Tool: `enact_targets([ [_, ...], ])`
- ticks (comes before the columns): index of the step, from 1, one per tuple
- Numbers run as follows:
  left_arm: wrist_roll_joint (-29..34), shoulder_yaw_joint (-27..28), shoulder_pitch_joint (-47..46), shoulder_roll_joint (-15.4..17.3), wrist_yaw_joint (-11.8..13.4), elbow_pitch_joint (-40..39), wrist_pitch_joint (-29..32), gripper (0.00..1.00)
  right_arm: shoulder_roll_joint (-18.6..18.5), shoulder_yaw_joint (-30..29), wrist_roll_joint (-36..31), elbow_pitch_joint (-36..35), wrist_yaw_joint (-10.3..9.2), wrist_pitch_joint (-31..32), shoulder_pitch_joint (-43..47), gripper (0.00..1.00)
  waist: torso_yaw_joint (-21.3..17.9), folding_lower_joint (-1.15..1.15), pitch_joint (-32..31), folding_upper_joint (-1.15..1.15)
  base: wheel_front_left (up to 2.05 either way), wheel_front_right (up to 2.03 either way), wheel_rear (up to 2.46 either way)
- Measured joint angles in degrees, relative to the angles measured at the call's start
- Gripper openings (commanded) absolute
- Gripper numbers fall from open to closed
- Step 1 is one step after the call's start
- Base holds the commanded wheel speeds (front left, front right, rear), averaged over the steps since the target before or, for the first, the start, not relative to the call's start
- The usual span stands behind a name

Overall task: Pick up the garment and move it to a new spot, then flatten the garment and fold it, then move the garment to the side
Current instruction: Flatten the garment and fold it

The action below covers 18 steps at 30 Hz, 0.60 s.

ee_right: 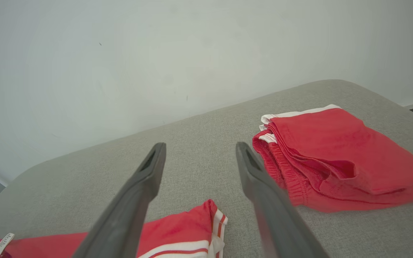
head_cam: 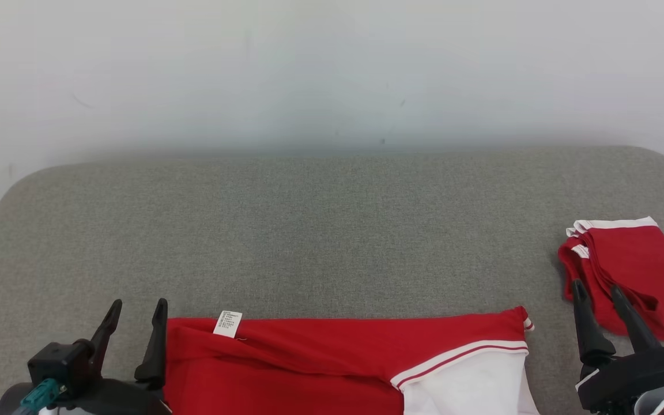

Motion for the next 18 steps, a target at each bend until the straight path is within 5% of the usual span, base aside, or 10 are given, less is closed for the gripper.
enact_targets([
  [18,-0.1,0.3,1.0,0.3,0.6,-2.1,2.4,1.00,0.9,0.8,0.3,3.2,0.00,0.4,0.0,1.00,-0.2,0.00,0.8,0.00,0.00,0.00,0.00],
])
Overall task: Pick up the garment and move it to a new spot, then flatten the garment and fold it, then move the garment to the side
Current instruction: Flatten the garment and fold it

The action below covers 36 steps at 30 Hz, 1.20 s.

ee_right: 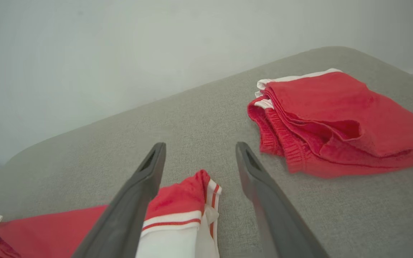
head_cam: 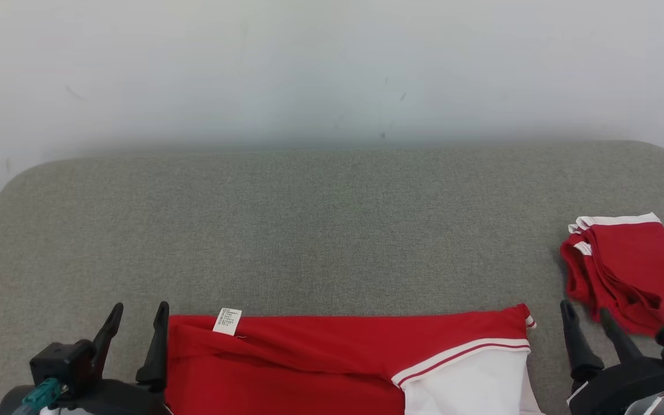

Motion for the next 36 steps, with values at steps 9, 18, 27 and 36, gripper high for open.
enact_targets([
  [9,0.2,-0.2,0.0,-0.1,0.4,-0.8,1.1,1.00,0.1,1.5,-4.0,4.9,-0.05,10.6,2.7,1.00,0.8,0.00,1.1,0.00,0.00,0.00,0.00],
  [18,0.2,-0.5,-0.1,-0.5,0.9,-1.4,1.5,1.00,0.9,2.3,-5.0,5.5,-0.08,18.0,1.0,1.00,1.1,0.00,2.1,0.00,0.00,0.00,0.00],
  [27,0.4,-1.3,-0.2,-0.7,0.9,-1.4,1.9,1.00,1.8,2.7,-6.7,10.4,-0.08,24.2,-1.9,1.00,1.8,0.00,2.8,0.00,0.00,0.00,0.00],
  [36,0.4,-1.5,-0.7,-0.8,0.8,-1.4,2.4,1.00,3.4,4.4,-7.4,14.1,-0.09,28.9,-6.2,1.00,2.4,0.00,3.6,0.00,0.00,0.00,0.00],
])
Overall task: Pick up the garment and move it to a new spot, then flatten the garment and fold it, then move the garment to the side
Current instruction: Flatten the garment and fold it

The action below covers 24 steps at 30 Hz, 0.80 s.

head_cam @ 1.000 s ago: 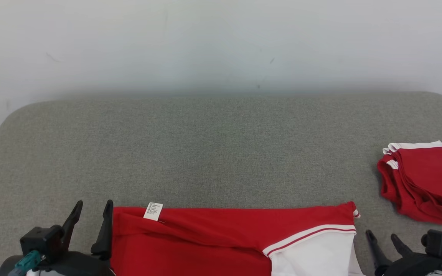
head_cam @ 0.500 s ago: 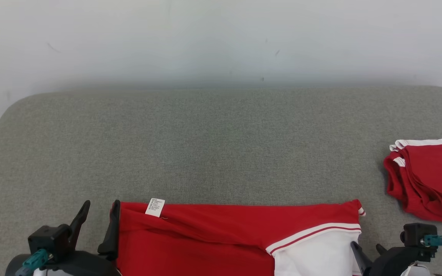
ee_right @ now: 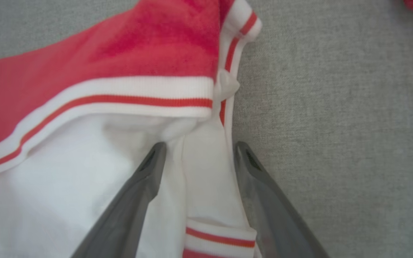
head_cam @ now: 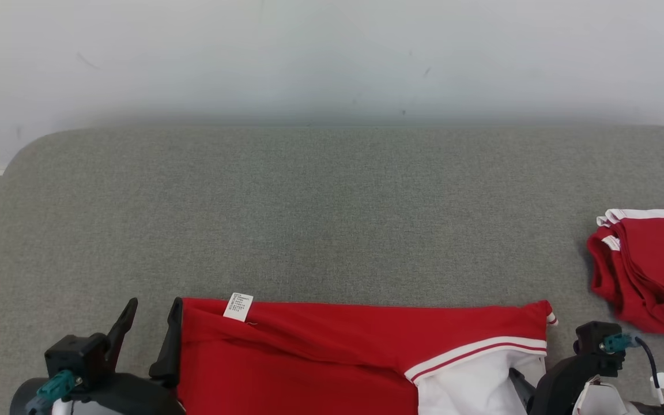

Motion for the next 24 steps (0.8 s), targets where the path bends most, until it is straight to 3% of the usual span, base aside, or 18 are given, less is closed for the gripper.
enact_targets([
  [7,0.0,-0.1,-0.9,-0.1,0.0,0.1,0.1,1.00,1.1,-2.1,-1.4,1.7,0.01,1.7,-1.1,1.00,0.6,0.00,0.4,0.00,0.00,0.00,0.00],
  [8,0.0,0.0,-0.9,-0.1,0.0,0.1,0.1,1.00,1.4,-2.5,-1.4,1.9,0.01,1.7,-1.1,0.46,0.6,0.00,0.4,0.00,0.00,0.00,0.00],
  [9,0.0,0.0,-0.9,-0.1,0.0,0.1,0.1,1.00,1.6,-3.0,-1.4,2.0,0.01,1.7,-1.2,0.46,0.6,0.00,0.5,0.00,0.00,0.00,0.00],
  [10,0.0,0.0,-0.9,0.0,0.0,0.1,0.1,1.00,1.8,-3.3,-1.4,2.2,0.01,1.7,-1.3,0.35,0.6,0.00,0.5,-0.01,0.00,0.00,0.00],
  [11,0.0,0.0,-0.9,0.0,0.0,0.1,0.1,1.00,1.8,-3.7,-1.4,2.4,0.01,1.7,-1.5,0.15,0.6,0.00,0.5,0.00,0.00,0.00,0.00],
  [12,0.0,0.0,-0.9,0.0,0.0,0.1,0.1,1.00,2.0,-4.0,-1.4,2.7,0.01,1.8,-1.9,0.04,0.6,0.00,0.5,0.00,0.00,0.00,0.00],
  [13,0.0,0.0,-0.9,0.0,0.0,0.1,0.1,1.00,2.0,-4.1,-1.5,3.0,0.03,1.9,-2.3,0.00,0.5,0.00,0.5,0.00,0.00,0.00,0.00],
  [24,0.0,-0.2,-0.9,-0.1,-0.5,0.3,0.0,1.00,3.1,-4.8,-2.6,3.6,0.08,2.3,-3.1,0.00,0.4,0.00,0.2,0.00,0.00,0.00,0.00],
])
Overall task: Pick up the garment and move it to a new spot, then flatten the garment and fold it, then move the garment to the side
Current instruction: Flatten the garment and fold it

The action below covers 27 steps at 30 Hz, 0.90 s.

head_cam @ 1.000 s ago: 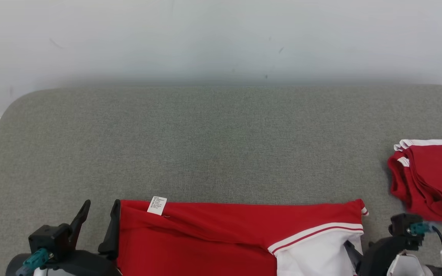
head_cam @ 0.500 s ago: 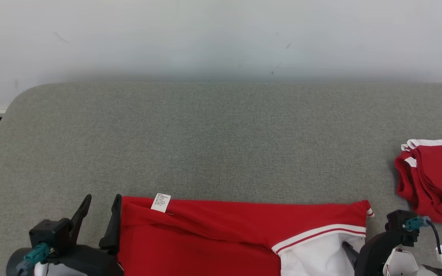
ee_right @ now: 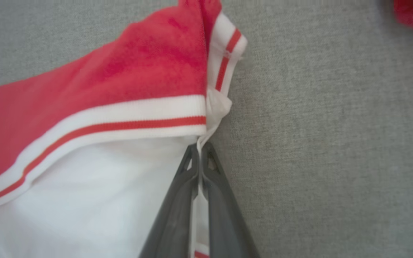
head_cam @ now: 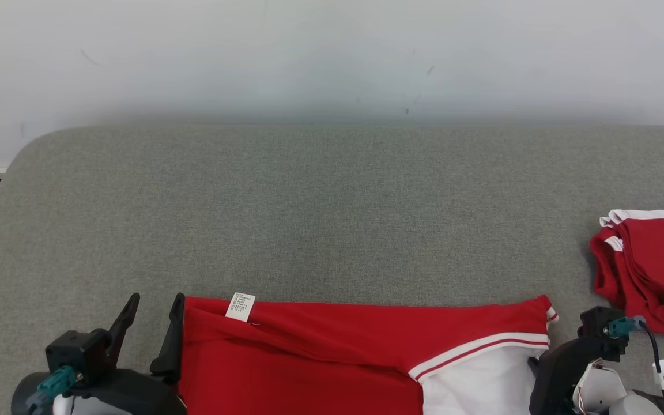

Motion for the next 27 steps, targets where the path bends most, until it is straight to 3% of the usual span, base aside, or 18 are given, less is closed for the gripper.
enact_targets([
  [8,0.0,0.1,0.1,0.0,0.0,1.0,-0.2,1.00,-2.5,-0.4,-1.1,-5.6,0.01,1.0,0.0,0.00,-0.4,0.00,-1.0,0.00,0.00,0.00,0.00],
  [22,-0.1,-0.6,2.4,0.0,0.0,1.2,-0.4,1.00,-9.3,-12.2,-5.2,-15.3,0.00,6.6,1.1,0.00,-1.2,0.00,-3.6,0.00,0.00,0.00,0.00],
  [27,-0.1,-0.7,2.4,0.0,0.0,1.2,-0.4,1.00,-10.2,-12.5,-6.9,-19.7,0.00,10.0,1.0,0.00,-1.0,0.00,-4.0,0.00,0.00,0.00,0.00],
])
